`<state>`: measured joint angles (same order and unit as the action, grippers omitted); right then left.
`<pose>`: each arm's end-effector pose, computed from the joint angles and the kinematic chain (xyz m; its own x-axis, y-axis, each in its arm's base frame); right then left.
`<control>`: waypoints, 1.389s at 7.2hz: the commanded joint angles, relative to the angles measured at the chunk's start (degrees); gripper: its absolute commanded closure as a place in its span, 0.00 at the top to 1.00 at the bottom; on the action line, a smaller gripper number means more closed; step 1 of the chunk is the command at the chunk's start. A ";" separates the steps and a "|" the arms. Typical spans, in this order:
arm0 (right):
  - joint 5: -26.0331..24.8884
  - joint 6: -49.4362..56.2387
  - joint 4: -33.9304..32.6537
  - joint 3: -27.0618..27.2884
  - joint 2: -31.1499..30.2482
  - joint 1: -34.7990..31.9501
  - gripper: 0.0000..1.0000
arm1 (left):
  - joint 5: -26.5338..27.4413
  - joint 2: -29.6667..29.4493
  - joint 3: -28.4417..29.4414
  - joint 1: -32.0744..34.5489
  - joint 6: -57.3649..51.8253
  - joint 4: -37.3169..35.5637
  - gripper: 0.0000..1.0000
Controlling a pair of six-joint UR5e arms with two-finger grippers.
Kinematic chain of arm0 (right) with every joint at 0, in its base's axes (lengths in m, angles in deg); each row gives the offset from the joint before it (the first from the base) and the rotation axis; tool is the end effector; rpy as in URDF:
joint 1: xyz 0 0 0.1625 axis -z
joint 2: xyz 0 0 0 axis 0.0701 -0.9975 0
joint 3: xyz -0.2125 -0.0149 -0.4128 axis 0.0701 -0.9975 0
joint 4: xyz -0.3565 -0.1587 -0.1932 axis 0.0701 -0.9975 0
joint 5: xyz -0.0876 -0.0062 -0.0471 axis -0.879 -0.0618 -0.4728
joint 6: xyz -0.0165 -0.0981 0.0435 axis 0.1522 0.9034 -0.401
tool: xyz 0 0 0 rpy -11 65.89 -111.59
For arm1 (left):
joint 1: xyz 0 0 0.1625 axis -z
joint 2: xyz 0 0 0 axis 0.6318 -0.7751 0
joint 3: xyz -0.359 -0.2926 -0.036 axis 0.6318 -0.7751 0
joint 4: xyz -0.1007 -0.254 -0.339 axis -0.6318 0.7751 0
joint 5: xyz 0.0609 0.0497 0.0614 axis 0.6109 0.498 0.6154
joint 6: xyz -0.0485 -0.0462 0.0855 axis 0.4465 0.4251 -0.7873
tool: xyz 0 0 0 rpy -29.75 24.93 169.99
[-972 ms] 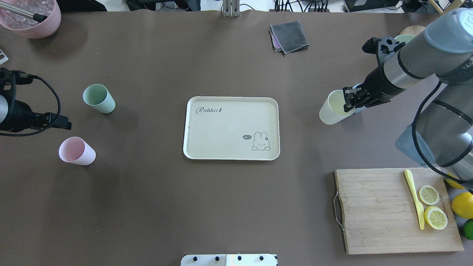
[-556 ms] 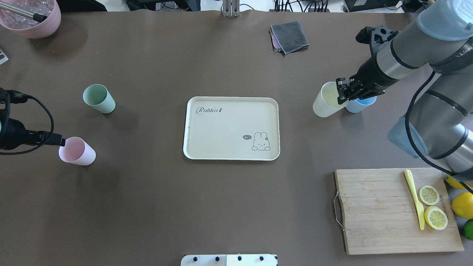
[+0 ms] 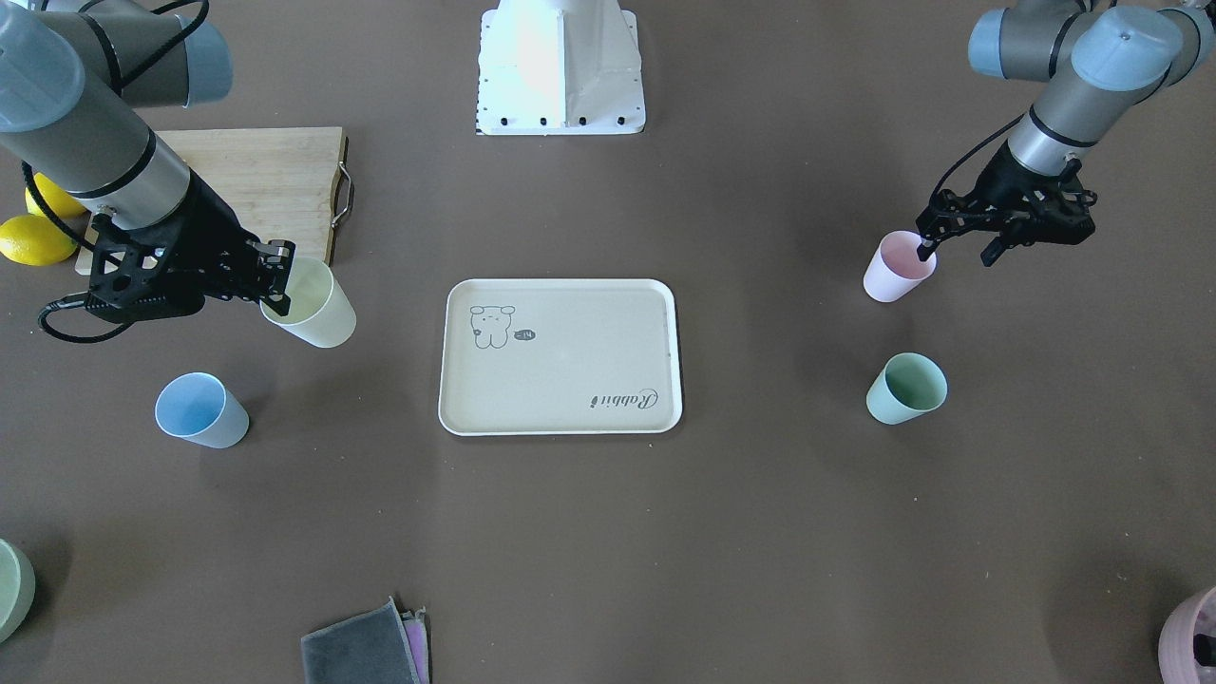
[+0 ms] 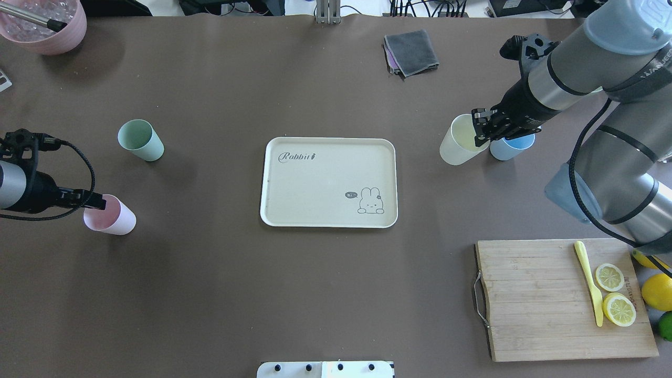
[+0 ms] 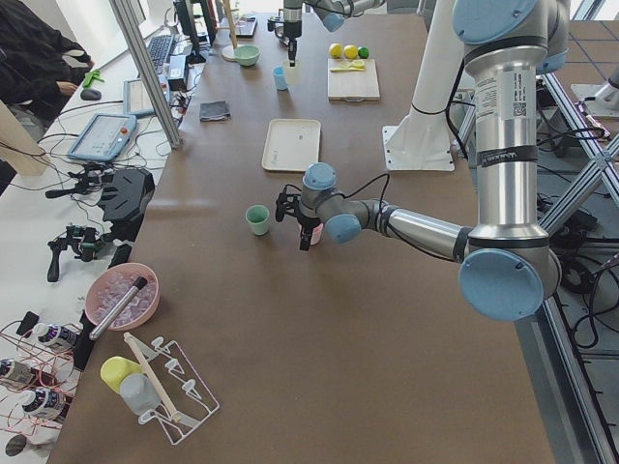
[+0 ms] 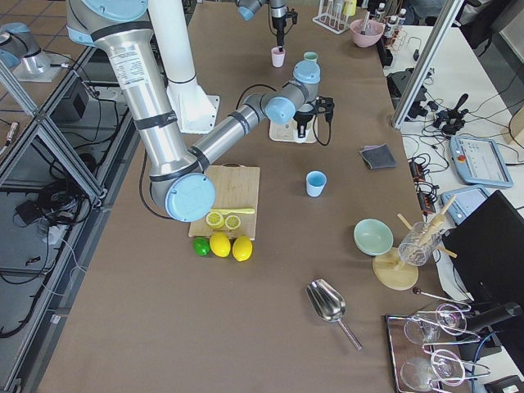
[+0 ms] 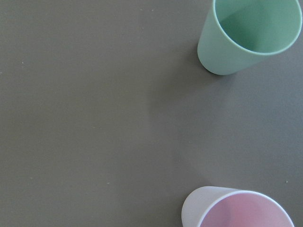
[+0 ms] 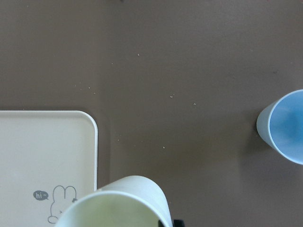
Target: Place all cups on tray
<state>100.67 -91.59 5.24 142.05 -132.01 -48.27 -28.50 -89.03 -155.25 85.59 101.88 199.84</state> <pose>-0.3281 -0.5338 0.3366 0.5739 0.0126 0.8188 -0.0534 0.9983 0.0221 0.2858 -0.4248 0.5531 0.6409 0.0704 -0.7644 0.0863 0.9829 0.1629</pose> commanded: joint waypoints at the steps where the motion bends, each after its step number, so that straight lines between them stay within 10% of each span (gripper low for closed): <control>1: -0.04 -1.74 -0.14 -0.07 1.27 0.25 0.00 | -0.05 -0.57 0.32 -0.26 -0.01 0.10 0.00; 5: -0.65 -2.63 -1.80 -1.22 4.77 1.39 0.00 | -1.28 -1.10 -1.42 -0.70 0.26 -0.60 0.00; 10: -7.04 -7.27 -4.19 -7.26 11.89 7.70 0.00 | -5.42 -21.54 -1.44 1.67 3.31 -21.05 0.00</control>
<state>96.02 -96.81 0.89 137.37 -122.33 -42.89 -34.00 -105.29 -156.71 87.24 103.00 183.90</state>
